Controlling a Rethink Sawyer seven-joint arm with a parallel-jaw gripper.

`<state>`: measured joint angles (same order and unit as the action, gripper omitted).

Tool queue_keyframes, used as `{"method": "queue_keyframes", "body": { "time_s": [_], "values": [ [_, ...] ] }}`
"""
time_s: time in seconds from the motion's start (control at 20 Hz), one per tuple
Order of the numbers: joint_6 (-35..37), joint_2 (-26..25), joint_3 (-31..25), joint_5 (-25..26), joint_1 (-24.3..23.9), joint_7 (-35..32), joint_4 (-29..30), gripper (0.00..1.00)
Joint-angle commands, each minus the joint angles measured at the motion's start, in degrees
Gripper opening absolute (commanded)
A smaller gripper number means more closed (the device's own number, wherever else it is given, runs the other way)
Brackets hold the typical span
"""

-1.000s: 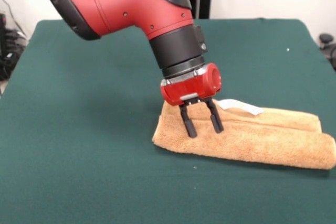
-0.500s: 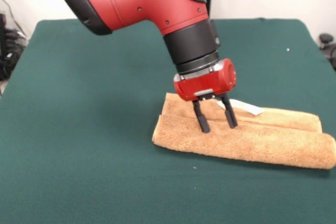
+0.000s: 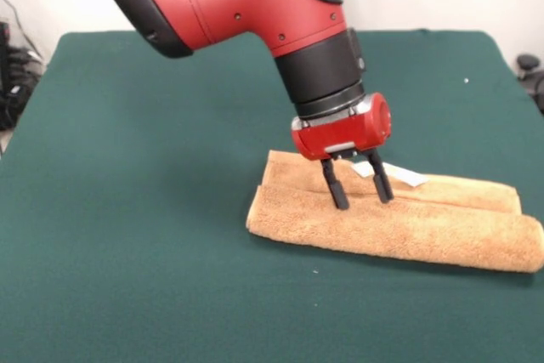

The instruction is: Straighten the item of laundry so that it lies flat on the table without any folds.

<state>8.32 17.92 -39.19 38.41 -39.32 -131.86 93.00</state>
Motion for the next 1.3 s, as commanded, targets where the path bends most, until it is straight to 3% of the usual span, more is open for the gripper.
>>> {"method": "queue_keyframes", "body": {
  "time_s": [0.05, 0.3, 1.0, 1.3],
  "values": [
    [9.3, -6.3, -3.4, -2.8, 0.8, 4.5, 3.2, 1.0],
    [5.9, -7.4, -1.4, -0.4, 2.4, 3.6, 2.3, 1.0],
    [7.4, -8.2, -2.5, -0.9, 1.0, 4.4, 3.3, 1.0],
    [-0.8, 0.4, 7.0, 3.4, 9.8, -2.0, 2.1, 1.0]
  ]
}}
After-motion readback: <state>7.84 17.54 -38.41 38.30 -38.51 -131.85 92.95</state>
